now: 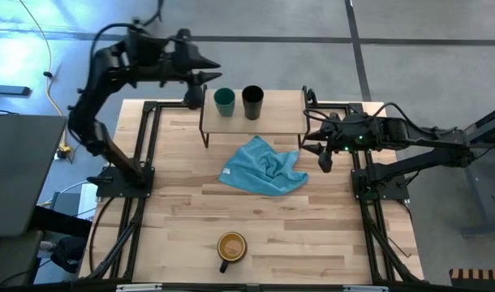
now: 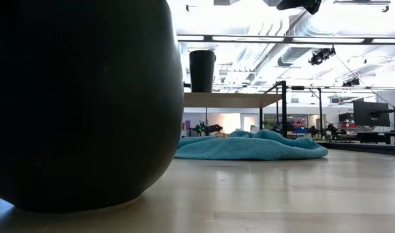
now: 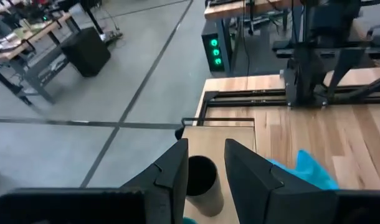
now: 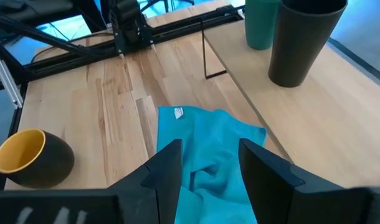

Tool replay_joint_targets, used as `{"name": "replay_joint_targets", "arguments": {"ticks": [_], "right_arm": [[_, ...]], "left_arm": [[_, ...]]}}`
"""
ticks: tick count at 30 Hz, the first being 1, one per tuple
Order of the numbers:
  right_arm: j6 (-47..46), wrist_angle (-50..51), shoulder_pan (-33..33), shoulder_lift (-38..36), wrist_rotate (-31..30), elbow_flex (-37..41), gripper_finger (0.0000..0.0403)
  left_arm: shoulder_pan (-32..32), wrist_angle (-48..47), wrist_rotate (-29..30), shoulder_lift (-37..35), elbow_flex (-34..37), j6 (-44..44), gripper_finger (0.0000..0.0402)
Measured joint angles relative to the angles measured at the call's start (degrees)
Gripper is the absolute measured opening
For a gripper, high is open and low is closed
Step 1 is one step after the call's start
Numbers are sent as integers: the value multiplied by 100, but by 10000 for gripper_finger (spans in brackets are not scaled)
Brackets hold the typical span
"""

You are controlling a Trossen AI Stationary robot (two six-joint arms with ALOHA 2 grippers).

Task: Stack small to large cups/mugs on shelf
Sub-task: Put the black mug on the shelf

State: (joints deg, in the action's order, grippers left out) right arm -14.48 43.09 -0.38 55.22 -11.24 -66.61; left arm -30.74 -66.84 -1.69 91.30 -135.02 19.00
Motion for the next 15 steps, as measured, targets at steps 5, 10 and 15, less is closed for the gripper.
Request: {"name": "replay_joint_targets", "arguments": {"ticks": [5, 10, 15], "right_arm": [[51, -297, -2, 0, -56, 0, 149], [-25, -478, 0, 0, 124, -4, 149], [-461, -302, 90, 144, 688, -9, 149]], "left_arm": [[-4, -369, 246, 31, 50, 55, 94], [0, -1038, -45, 191, 519, -147, 94], [243, -1595, -1147, 119, 1506, -942, 94]]}}
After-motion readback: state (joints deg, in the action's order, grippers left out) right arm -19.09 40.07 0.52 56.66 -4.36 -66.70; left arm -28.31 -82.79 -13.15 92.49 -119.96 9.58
